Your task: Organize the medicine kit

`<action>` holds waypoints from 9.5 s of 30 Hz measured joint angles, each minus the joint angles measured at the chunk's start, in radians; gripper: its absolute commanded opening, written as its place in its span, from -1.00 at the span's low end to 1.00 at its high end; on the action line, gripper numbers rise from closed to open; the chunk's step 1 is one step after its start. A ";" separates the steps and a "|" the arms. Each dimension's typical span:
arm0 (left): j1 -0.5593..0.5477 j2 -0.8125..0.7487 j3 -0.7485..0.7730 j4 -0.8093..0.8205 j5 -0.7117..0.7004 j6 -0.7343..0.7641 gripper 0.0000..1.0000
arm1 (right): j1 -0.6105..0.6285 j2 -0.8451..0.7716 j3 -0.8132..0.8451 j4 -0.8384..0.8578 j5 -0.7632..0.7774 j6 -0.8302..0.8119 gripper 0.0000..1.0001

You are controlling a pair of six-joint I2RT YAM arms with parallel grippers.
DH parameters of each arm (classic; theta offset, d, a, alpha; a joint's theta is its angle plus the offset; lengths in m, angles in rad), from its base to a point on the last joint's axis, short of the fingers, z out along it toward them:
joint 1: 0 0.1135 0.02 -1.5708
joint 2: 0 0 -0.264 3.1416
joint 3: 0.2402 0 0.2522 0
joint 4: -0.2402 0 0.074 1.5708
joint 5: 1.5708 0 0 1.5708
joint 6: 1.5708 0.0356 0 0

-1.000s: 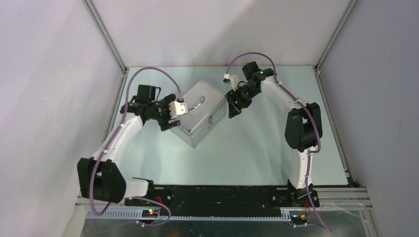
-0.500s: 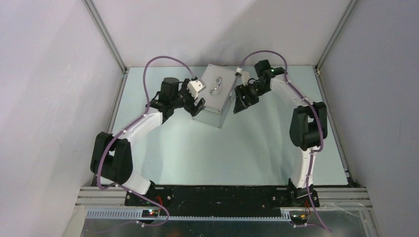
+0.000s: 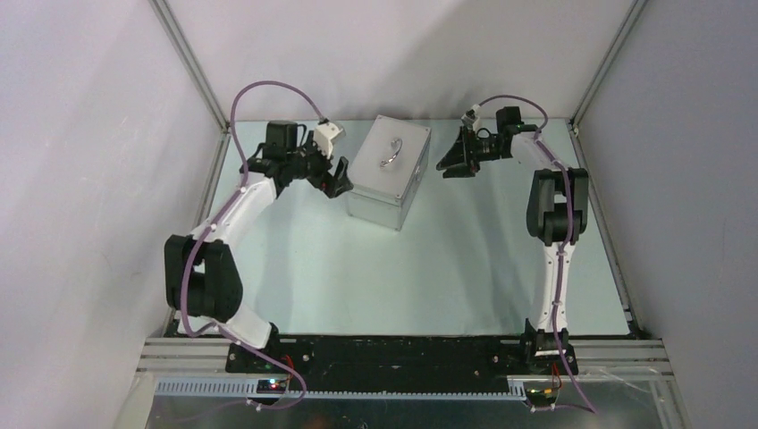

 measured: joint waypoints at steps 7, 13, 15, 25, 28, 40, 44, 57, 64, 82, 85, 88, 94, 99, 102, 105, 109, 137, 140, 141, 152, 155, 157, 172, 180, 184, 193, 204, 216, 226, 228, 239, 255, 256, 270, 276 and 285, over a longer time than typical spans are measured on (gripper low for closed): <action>0.008 0.111 0.140 -0.128 0.024 -0.045 0.89 | 0.014 0.139 0.034 0.408 -0.177 0.302 0.62; 0.022 0.171 0.274 -0.272 0.019 -0.018 0.89 | 0.040 0.214 -0.061 1.121 -0.255 0.832 0.60; 0.027 0.186 0.316 -0.292 0.019 -0.010 0.88 | 0.054 0.234 -0.062 1.238 -0.274 0.921 0.58; 0.022 0.291 0.439 -0.326 0.050 -0.014 0.84 | 0.077 0.243 -0.077 1.385 -0.309 1.024 0.51; 0.007 0.323 0.455 -0.330 0.068 -0.030 0.81 | 0.082 0.243 -0.106 1.387 -0.310 1.025 0.49; -0.047 0.402 0.494 -0.326 0.085 -0.101 0.70 | 0.106 0.243 -0.187 1.480 -0.340 1.088 0.38; -0.048 0.419 0.512 -0.322 0.085 -0.121 0.68 | 0.108 0.238 -0.208 1.550 -0.352 1.144 0.36; -0.064 0.444 0.528 -0.278 0.103 -0.143 0.62 | 0.092 0.188 -0.323 1.655 -0.357 1.226 0.23; -0.066 0.447 0.529 -0.267 0.106 -0.144 0.59 | 0.083 0.167 -0.345 1.645 -0.357 1.220 0.15; -0.121 0.457 0.545 -0.216 0.073 -0.134 0.45 | 0.026 0.100 -0.414 1.437 -0.352 1.064 0.08; -0.127 0.457 0.554 -0.219 0.061 -0.129 0.48 | 0.020 0.100 -0.401 1.384 -0.343 1.025 0.09; -0.135 0.464 0.599 -0.252 0.024 -0.105 0.53 | 0.019 0.100 -0.378 1.358 -0.321 1.005 0.13; -0.145 0.468 0.683 -0.270 0.095 -0.071 0.60 | 0.019 0.100 -0.344 1.351 -0.293 0.995 0.19; -0.185 0.473 0.678 -0.265 0.178 -0.068 0.60 | 0.023 0.116 -0.315 1.352 -0.272 0.988 0.22; -0.212 0.495 0.677 -0.265 0.183 -0.063 0.59 | 0.022 0.129 -0.304 1.348 -0.269 0.991 0.22; -0.225 0.515 0.667 -0.242 0.155 -0.042 0.57 | 0.019 0.130 -0.301 1.363 -0.271 1.007 0.23; -0.225 0.515 0.652 -0.214 0.138 -0.019 0.55 | 0.014 0.133 -0.302 1.406 -0.272 1.048 0.27; -0.217 0.510 0.596 -0.100 0.158 0.007 0.52 | -0.004 0.062 -0.352 1.377 -0.288 1.059 0.06; -0.215 0.510 0.594 -0.097 0.161 0.007 0.51 | -0.004 0.062 -0.352 1.363 -0.288 1.058 0.03; -0.214 0.510 0.594 -0.096 0.162 0.007 0.51 | -0.004 0.062 -0.352 1.358 -0.287 1.058 0.02; -0.210 0.510 0.587 -0.086 0.171 0.005 0.50 | -0.005 0.058 -0.311 1.154 -0.275 0.946 -0.05; -0.208 0.510 0.578 -0.069 0.182 0.005 0.50 | -0.005 0.044 -0.311 1.090 -0.258 0.904 -0.07; -0.208 0.510 0.571 -0.056 0.188 0.004 0.50 | -0.004 0.039 -0.304 1.040 -0.248 0.874 -0.07; -0.207 0.510 0.551 -0.005 0.195 -0.003 0.49 | -0.007 -0.025 -0.245 0.624 -0.107 0.610 -0.11; -0.206 0.510 0.547 0.003 0.199 -0.004 0.48 | -0.009 -0.038 -0.228 0.532 -0.081 0.553 -0.11; -0.206 0.510 0.546 0.004 0.199 -0.004 0.48 | -0.012 -0.043 -0.227 0.515 -0.077 0.547 -0.11; -0.206 0.510 0.546 0.006 0.201 -0.005 0.48 | -0.021 -0.075 -0.187 0.487 -0.105 0.539 -0.11; -0.205 0.508 0.534 0.024 0.201 -0.011 0.48 | -0.013 -0.082 -0.177 0.524 -0.112 0.555 0.04; -0.203 0.504 0.530 0.025 0.209 -0.028 0.70 | -0.030 -0.014 -0.175 0.538 -0.093 0.437 0.52; -0.203 0.502 0.529 0.024 0.209 -0.042 0.72 | -0.004 0.145 -0.211 1.017 -0.214 0.793 0.57; -0.202 0.502 0.529 0.024 0.210 -0.042 0.72 | 0.007 0.155 -0.212 1.112 -0.235 0.865 0.56; -0.200 0.502 0.529 0.022 0.209 -0.041 0.69 | 0.011 0.176 -0.250 1.380 -0.283 1.054 0.28; -0.200 0.502 0.522 0.030 0.218 -0.037 0.67 | 0.005 0.047 -0.351 1.494 -0.354 1.165 0.26; -0.200 0.502 0.521 0.031 0.218 -0.037 0.67 | 0.007 0.047 -0.342 1.491 -0.354 1.164 0.26; -0.200 0.501 0.519 0.035 0.217 -0.038 0.67 | 0.019 0.064 -0.287 1.421 -0.361 1.109 0.20; -0.200 0.501 0.519 0.035 0.217 -0.038 0.68 | -0.013 0.072 -0.298 1.397 -0.354 1.064 0.22; -0.200 0.495 0.514 0.035 0.201 -0.038 0.69 | -0.040 0.073 -0.208 0.902 -0.146 0.676 0.37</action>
